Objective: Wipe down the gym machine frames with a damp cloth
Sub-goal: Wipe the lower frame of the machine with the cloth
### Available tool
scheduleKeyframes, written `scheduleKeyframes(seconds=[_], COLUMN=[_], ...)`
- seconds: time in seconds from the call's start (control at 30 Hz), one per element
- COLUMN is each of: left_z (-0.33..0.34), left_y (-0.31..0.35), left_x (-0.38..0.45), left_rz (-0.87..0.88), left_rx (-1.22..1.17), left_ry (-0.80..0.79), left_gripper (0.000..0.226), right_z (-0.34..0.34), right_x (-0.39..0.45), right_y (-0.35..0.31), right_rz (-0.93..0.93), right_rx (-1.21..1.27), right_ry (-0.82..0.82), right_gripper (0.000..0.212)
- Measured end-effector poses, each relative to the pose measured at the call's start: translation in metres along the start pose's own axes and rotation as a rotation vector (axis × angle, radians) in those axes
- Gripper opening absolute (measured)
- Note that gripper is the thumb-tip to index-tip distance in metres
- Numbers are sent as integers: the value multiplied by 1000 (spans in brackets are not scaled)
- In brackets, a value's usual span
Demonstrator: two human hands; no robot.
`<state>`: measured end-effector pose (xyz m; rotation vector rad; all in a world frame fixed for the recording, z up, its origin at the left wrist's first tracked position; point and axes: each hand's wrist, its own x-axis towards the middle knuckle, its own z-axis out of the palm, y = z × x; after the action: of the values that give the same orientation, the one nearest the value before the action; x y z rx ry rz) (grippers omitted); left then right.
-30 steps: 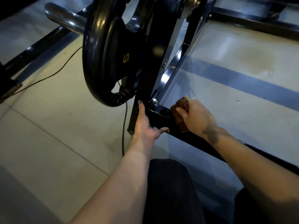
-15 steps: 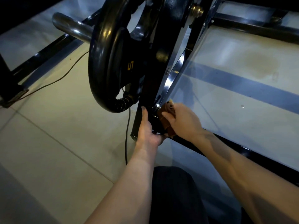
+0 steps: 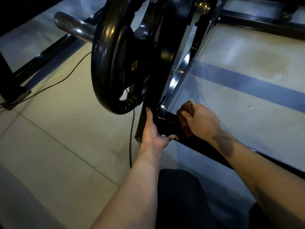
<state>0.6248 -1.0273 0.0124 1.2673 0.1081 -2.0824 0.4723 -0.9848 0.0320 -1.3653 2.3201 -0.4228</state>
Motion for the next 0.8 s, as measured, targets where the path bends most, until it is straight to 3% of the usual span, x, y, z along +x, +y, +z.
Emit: scheduleKeyframes(seconds=[0.07,0.23,0.4,0.57,0.7,0.8], left_z=[0,-2,0,-1,-3,-3], left_y=[-1,-1,-3,-3,-2,-3], left_x=[1,1,-3,1,1,2], left_rz=[-7,-9,42,45,47,54], left_rx=[0,-4,13,10,22,35], left_ry=[5,-13,-43,-44,-26,-24], left_gripper=[103,93,107,101,117,124], right_z=[8,9,5,9,-3,6], right_x=[-2,-32,-21,-36,-35,-29], right_y=[-17,-27,-2,-11,28,5], right_rz=[30,-149,87,-15,111,137], right_rx=[52,-22,51,-11,29,55], right_ry=[40,-44,118,-3,143,103], right_gripper=[36,37,38,40,35,40])
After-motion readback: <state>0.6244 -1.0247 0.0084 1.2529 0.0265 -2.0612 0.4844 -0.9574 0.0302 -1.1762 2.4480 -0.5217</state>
